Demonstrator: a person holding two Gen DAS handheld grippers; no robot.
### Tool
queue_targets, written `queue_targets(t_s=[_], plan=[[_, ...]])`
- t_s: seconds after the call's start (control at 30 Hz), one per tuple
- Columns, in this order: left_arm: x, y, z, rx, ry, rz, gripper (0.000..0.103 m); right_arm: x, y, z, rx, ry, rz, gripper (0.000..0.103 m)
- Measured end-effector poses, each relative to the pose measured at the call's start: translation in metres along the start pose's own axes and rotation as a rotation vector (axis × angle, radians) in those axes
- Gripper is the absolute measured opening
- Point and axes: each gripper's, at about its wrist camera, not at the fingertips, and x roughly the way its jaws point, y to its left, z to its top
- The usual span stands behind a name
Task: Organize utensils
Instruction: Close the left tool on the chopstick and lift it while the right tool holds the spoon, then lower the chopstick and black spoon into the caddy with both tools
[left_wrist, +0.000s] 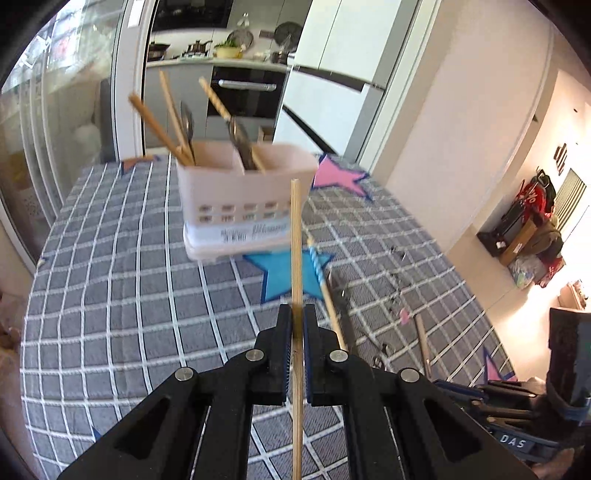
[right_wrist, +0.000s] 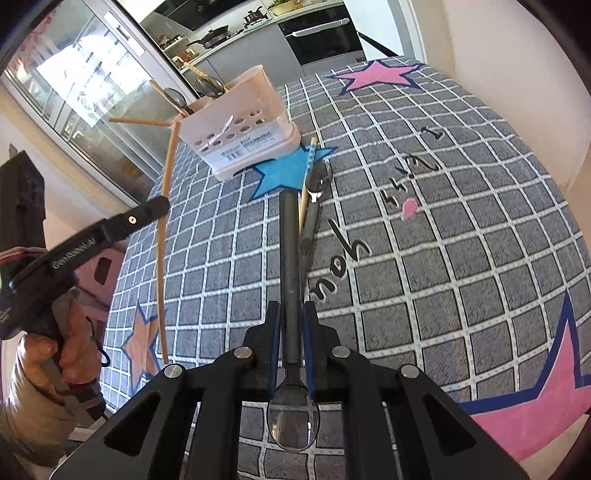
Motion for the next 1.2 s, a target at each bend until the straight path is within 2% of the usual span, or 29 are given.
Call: queue_targets(t_s=[0.4, 0.63, 0.8, 1.0, 1.07, 1.2], plan=[[-0.03, 0.002, 0.095, 0.032, -0.178, 0.007, 0.037, -0.014, 0.018, 0.063, -0.044, -0.076, -0.006, 0.013], [-0.026, 0.007, 0.149, 0.023, -0.258, 0.037, 0.037, -0.013, 0.032, 0.121, -0.092, -0.116, -0.003, 0.013], [-0.02, 0.019, 0.182, -0.014, -0.343, 0.072, 0.037, -0.006, 0.043, 0.168, -0.127, -0.156, 0.009, 0.012], [-0.005, 0.036, 0.201, -0.048, -0.434, 0.145, 0.037, 0.014, 0.062, 0.222, -0.178, -0.244, 0.056, 0.012], [0.002, 0.043, 0.202, -0.066, -0.447, 0.163, 0.037, 0.021, 0.069, 0.235, -0.21, -0.281, 0.092, 0.012], [0.02, 0.053, 0.197, -0.08, -0.457, 0.202, 0.037, 0.042, 0.083, 0.254, -0.275, -0.344, 0.094, 0.012]])
